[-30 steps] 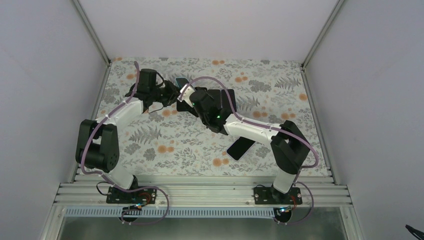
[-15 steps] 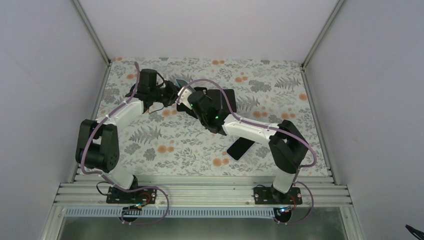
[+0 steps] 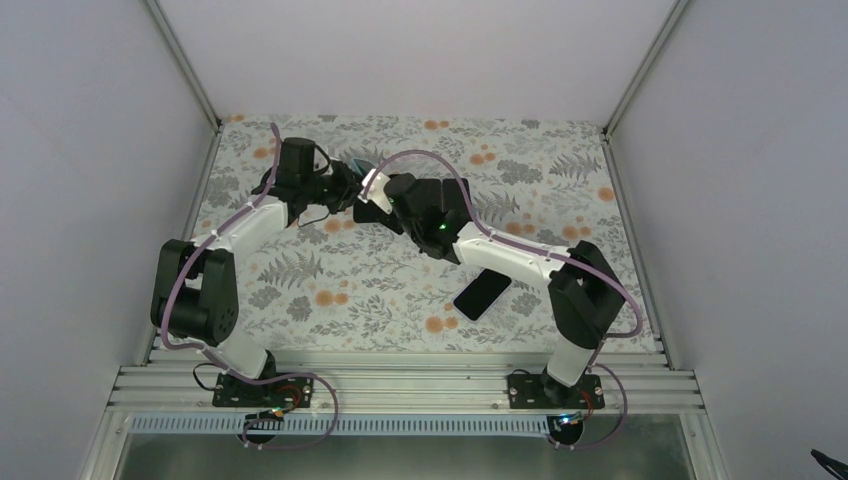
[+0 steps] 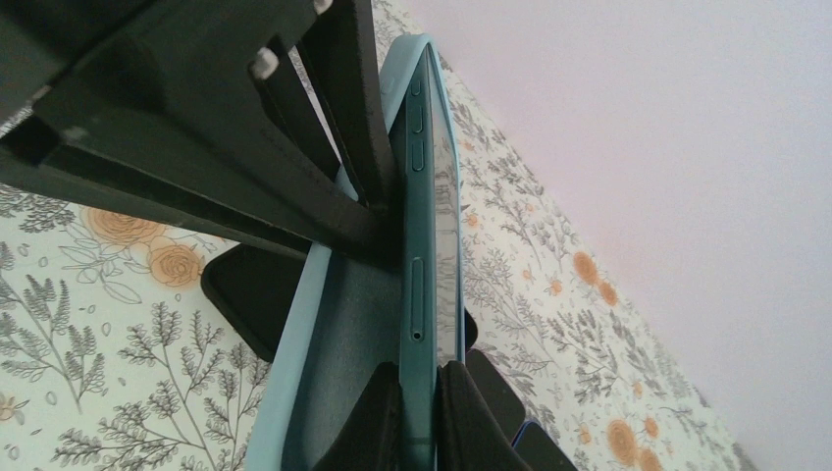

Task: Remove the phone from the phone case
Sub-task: Remove the phone case from the phone.

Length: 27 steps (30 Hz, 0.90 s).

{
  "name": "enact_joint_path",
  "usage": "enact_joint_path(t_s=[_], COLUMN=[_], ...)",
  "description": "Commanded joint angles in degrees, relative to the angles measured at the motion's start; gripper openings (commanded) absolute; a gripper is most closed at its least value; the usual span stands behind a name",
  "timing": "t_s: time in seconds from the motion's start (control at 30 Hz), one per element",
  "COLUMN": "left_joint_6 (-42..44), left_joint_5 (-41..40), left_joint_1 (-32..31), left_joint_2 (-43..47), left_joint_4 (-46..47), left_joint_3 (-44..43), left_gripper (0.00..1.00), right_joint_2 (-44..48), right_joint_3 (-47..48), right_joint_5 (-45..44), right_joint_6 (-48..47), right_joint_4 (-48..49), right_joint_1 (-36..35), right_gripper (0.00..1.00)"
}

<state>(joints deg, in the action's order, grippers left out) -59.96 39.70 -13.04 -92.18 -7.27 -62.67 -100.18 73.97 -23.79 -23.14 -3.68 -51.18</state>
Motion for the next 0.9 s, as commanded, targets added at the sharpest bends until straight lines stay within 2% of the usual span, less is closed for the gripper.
enact_joint_path(t_s=[0.0,0.5,0.87], left_joint_6=[3.9,5.7,10.2], left_joint_5=[-1.6,-2.1,-2.7], left_joint_1=[1.2,1.2,1.3], left_joint_2=[1.4,1.8,1.9], left_joint_4=[-0.5,-0.9,-0.7], left_joint_3=[0.9,1.3,1.3], left_gripper=[0.02,0.02,0.02], right_joint_2=[6.5,7.5,9.8], right_joint_3=[2.9,4.9,5.9], right_joint_5=[-2.9,-2.4,2.3], right_joint_6=[6.3,8.1,10.6], right_joint_4=[0.8,0.2,-2.5], right_joint_1=[4.6,9.3,13.2], right_gripper=[0.04,0.04,0.04])
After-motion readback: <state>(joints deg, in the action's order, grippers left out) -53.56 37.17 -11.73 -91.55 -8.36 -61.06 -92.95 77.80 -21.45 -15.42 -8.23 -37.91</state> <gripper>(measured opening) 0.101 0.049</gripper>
